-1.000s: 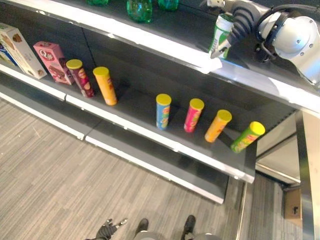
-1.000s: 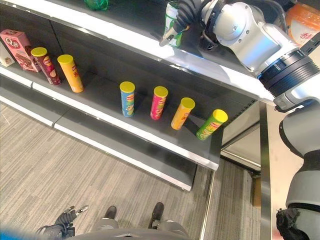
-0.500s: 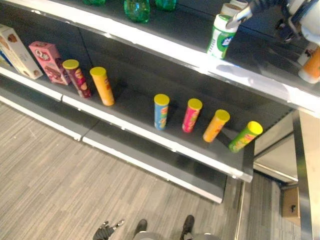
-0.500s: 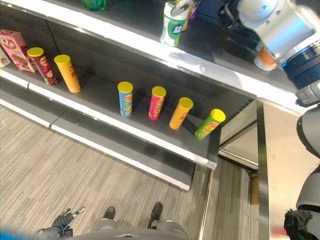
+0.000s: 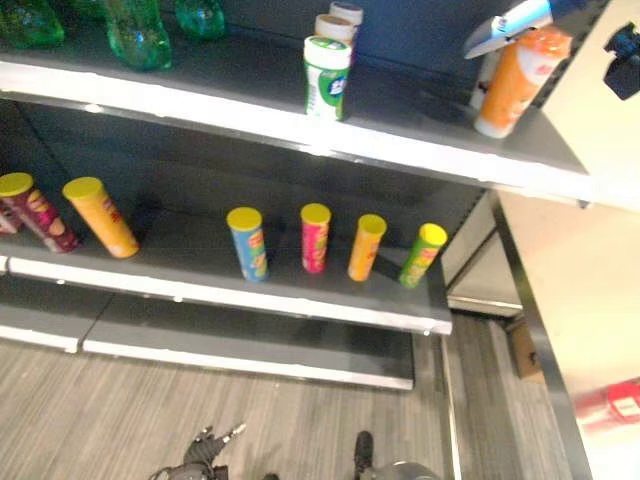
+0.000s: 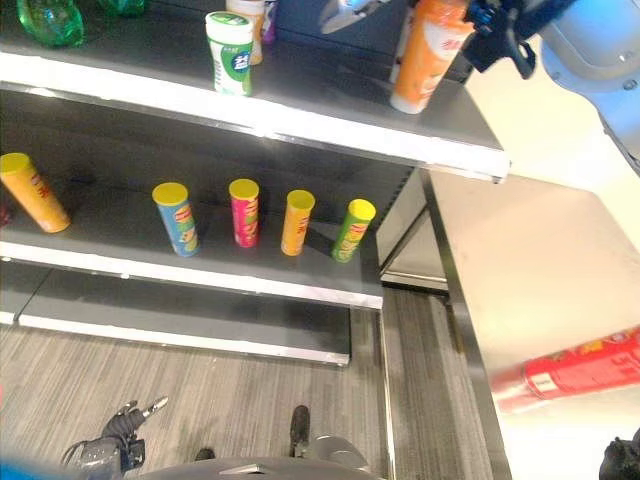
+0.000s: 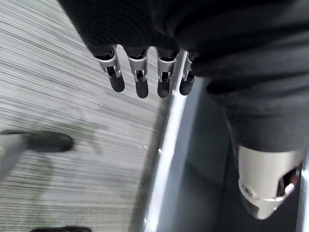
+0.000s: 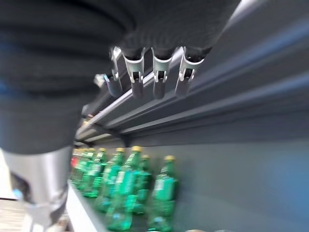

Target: Put the goods on the table back onto the shelves and tidy them up.

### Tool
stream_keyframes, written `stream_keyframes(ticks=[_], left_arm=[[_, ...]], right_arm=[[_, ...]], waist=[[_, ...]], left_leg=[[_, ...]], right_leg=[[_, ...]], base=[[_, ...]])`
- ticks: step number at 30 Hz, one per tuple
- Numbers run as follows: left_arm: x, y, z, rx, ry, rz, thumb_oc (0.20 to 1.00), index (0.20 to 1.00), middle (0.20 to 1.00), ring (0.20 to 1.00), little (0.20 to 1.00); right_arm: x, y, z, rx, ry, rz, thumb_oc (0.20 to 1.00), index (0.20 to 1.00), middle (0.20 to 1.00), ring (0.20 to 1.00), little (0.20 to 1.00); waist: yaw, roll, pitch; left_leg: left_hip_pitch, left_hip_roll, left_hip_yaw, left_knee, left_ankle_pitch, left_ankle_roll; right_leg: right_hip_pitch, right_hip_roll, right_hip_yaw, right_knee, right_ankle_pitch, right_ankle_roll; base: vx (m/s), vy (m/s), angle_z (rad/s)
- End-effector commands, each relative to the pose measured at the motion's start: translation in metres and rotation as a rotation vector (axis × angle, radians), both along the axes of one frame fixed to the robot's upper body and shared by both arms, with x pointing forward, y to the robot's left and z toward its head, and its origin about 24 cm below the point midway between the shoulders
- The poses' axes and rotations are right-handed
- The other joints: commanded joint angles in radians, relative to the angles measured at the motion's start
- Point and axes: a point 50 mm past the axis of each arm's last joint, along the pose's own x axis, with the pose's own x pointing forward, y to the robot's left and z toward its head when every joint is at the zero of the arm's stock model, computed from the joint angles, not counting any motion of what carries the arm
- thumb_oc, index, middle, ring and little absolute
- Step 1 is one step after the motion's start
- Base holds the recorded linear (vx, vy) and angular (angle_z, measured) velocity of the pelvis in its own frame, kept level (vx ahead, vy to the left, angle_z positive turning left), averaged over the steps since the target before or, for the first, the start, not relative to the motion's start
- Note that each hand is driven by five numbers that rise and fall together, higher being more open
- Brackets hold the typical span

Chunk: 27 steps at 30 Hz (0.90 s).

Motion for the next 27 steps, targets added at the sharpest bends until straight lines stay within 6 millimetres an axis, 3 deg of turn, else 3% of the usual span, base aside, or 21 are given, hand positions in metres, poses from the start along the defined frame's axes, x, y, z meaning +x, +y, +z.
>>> stream_keyframes(ticks=[1, 4, 10, 13, 17, 20, 21, 22, 23, 27], left_arm=[[0.009, 0.019, 0.011, 0.083, -0.013, -0.042, 1.0, 1.0, 1.0, 1.0, 1.0], [0.01, 0.012, 0.009, 0.078, -0.011, -0.07, 1.0, 1.0, 1.0, 1.0, 1.0], [0.015, 0.013, 0.012, 0.09, -0.038, -0.088, 1.0, 1.0, 1.0, 1.0, 1.0], [0.029, 0.003, 0.014, 0.068, -0.083, -0.123, 1.0, 1.0, 1.0, 1.0, 1.0], [0.049, -0.005, 0.019, 0.071, -0.126, -0.165, 1.0, 1.0, 1.0, 1.0, 1.0], [0.059, -0.003, 0.024, 0.081, -0.146, -0.182, 1.0, 1.0, 1.0, 1.0, 1.0], [0.058, 0.002, 0.026, 0.09, -0.138, -0.173, 1.0, 1.0, 1.0, 1.0, 1.0], [0.058, 0.002, 0.026, 0.091, -0.139, -0.173, 1.0, 1.0, 1.0, 1.0, 1.0], [0.054, 0.007, 0.025, 0.093, -0.125, -0.156, 1.0, 1.0, 1.0, 1.0, 1.0], [0.048, 0.011, 0.024, 0.099, -0.107, -0.143, 1.0, 1.0, 1.0, 1.0, 1.0]], right_arm=[[-0.012, -0.028, 0.023, 0.105, -0.101, -0.081, 1.0, 1.0, 1.0, 1.0, 1.0], [-0.012, -0.055, 0.004, 0.19, -0.082, -0.119, 1.0, 1.0, 1.0, 1.0, 1.0], [-0.025, -0.085, -0.002, 0.315, -0.144, -0.156, 1.0, 1.0, 1.0, 1.0, 1.0], [-0.033, -0.105, -0.008, 0.368, -0.216, -0.232, 1.0, 1.0, 1.0, 1.0, 1.0], [-0.03, -0.116, -0.022, 0.36, -0.201, -0.321, 1.0, 1.0, 1.0, 1.0, 1.0], [-0.03, -0.123, -0.028, 0.371, -0.183, -0.351, 1.0, 1.0, 1.0, 1.0, 1.0], [-0.029, -0.126, -0.029, 0.379, -0.172, -0.359, 1.0, 1.0, 1.0, 1.0, 1.0], [-0.029, -0.126, -0.028, 0.379, -0.172, -0.359, 1.0, 1.0, 1.0, 1.0, 1.0], [-0.026, -0.127, -0.03, 0.377, -0.162, -0.368, 1.0, 1.0, 1.0, 1.0, 1.0], [-0.025, -0.127, -0.03, 0.38, -0.15, -0.366, 1.0, 1.0, 1.0, 1.0, 1.0]], waist=[[0.026, -0.009, 0.018], [-0.027, -0.005, 0.026], [-0.055, -0.018, 0.028], [-0.082, -0.033, 0.041], [-0.119, -0.044, 0.069], [-0.108, -0.034, 0.087], [-0.09, -0.026, 0.088], [-0.09, -0.029, 0.087], [-0.066, -0.023, 0.077], [-0.034, -0.025, 0.052]], left_leg=[[0.085, -0.006, 0.094, 0.011, -0.121, 0.022], [0.097, -0.033, 0.14, 0.011, -0.135, 0.049], [0.104, -0.053, 0.167, 0.011, -0.143, 0.07], [0.103, -0.073, 0.18, 0.011, -0.151, 0.09], [0.093, -0.071, 0.207, 0.011, -0.142, 0.094], [0.07, -0.049, 0.241, 0.011, -0.116, 0.099], [0.053, -0.032, 0.268, 0.015, -0.106, 0.103], [0.05, -0.035, 0.269, 0.013, -0.101, 0.102], [0.03, -0.012, 0.303, 0.023, -0.094, 0.1], [-0.012, 0.018, 0.345, 0.045, -0.076, 0.092]], right_leg=[[0.021, -0.081, 0.038, 0.041, -0.084, 0.136], [-0.019, -0.086, 0.098, 0.053, -0.052, 0.162], [-0.044, -0.089, 0.143, 0.055, -0.03, 0.18], [-0.082, -0.09, 0.193, 0.067, 0.005, 0.2], [-0.132, -0.072, 0.223, 0.087, 0.061, 0.202], [-0.136, -0.08, 0.175, 0.134, -0.001, 0.202], [-0.109, -0.107, 0.134, 0.172, -0.047, 0.19], [-0.113, -0.108, 0.136, 0.173, -0.044, 0.189], [-0.075, -0.141, 0.09, 0.206, -0.078, 0.176], [-0.029, -0.197, 0.057, 0.224, -0.069, 0.177]], base=[[-0.08, 0.103, -0.42], [-0.12, 0.173, -0.39], [-0.04, 0.087, -0.41], [-0.07, 0.115, -0.25], [-0.13, 0.032, -0.46], [-0.19, 0.009, -0.65], [-0.21, 0.012, -0.85], [-0.26, -0.058, -0.89], [-0.15, -0.061, -0.64], [-0.13, -0.134, -0.81]])
